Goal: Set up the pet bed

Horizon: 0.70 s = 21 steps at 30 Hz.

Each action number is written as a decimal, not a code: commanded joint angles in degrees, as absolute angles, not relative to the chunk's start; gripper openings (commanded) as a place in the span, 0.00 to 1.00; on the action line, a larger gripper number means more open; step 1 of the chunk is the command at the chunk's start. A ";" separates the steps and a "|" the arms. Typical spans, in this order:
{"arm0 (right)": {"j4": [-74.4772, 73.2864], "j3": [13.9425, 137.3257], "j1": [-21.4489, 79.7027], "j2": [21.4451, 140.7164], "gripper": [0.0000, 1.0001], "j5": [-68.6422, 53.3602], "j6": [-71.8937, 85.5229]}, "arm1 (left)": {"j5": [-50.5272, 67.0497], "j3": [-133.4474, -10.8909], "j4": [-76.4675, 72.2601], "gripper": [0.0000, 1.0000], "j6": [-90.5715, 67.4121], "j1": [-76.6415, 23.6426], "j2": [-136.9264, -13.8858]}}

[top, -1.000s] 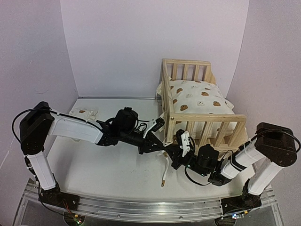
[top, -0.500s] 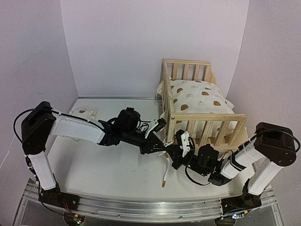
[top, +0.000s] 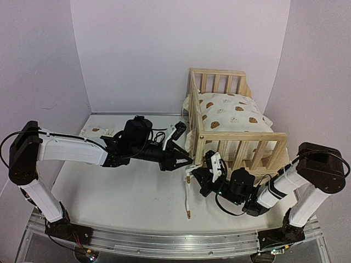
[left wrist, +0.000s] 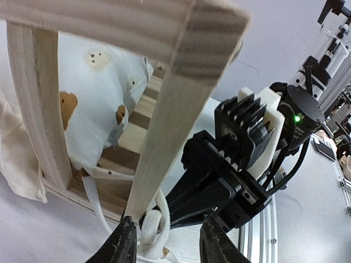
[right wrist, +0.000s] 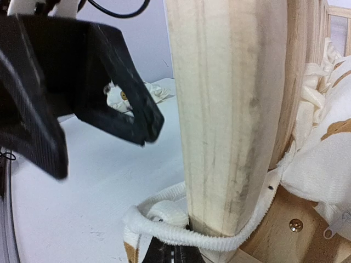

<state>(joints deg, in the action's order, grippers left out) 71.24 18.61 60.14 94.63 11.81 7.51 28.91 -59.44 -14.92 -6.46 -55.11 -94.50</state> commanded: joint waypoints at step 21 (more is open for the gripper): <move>74.09 19.70 60.05 93.16 0.00 11.81 7.13 | 33.17 -65.87 -14.90 0.20 -0.64 -54.14 -101.98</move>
<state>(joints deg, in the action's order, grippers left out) 71.22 18.61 60.14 94.63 11.77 7.49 32.01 -62.37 -13.87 -2.33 -54.30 -101.65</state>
